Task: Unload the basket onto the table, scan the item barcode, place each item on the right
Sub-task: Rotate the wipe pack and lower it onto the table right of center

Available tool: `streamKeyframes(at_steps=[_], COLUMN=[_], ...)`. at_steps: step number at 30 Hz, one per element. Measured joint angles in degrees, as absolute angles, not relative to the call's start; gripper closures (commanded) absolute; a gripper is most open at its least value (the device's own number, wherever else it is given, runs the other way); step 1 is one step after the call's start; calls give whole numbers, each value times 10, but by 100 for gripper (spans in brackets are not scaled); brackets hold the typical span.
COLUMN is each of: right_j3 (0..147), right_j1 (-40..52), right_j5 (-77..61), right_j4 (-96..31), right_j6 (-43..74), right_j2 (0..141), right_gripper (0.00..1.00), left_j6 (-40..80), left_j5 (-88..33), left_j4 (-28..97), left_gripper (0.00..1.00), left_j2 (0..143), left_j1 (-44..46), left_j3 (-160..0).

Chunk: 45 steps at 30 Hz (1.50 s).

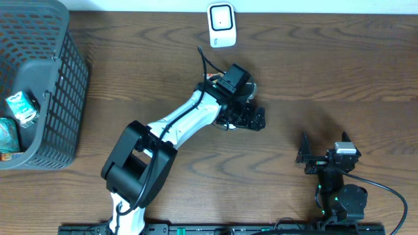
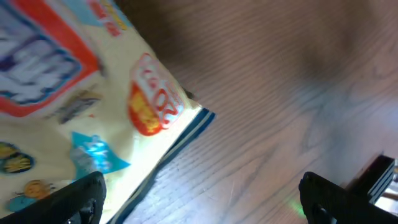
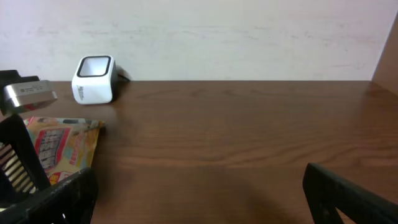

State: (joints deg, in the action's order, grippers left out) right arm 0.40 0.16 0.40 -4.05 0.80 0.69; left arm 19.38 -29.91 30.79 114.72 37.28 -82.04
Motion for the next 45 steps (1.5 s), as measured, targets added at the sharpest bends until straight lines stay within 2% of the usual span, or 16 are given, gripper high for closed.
streamKeyframes(at_steps=[5, 13, 20, 29, 45], right_j3=[4, 4, 4, 4, 4], right_j1=[2, 2, 2, 2, 2], right_j5=[4, 4, 4, 4, 4], right_j4=[-41, -41, -40, -41, -41], right_j6=[8, 8, 8, 8, 8], right_j2=[7, 7, 7, 7, 7], right_gripper=[1, 1, 1, 1, 1], left_j6=[197, 262, 316, 333, 387], left_j5=[-280, -98, -35, -102, -166], left_j4=[306, 300, 223, 144, 25], left_gripper=[2, 2, 2, 2, 2], left_j2=[1146, 1138, 1143, 1217, 1219], left_j1=[343, 306, 303, 306, 370], left_j3=[-822, -822, -824, -828, -828])
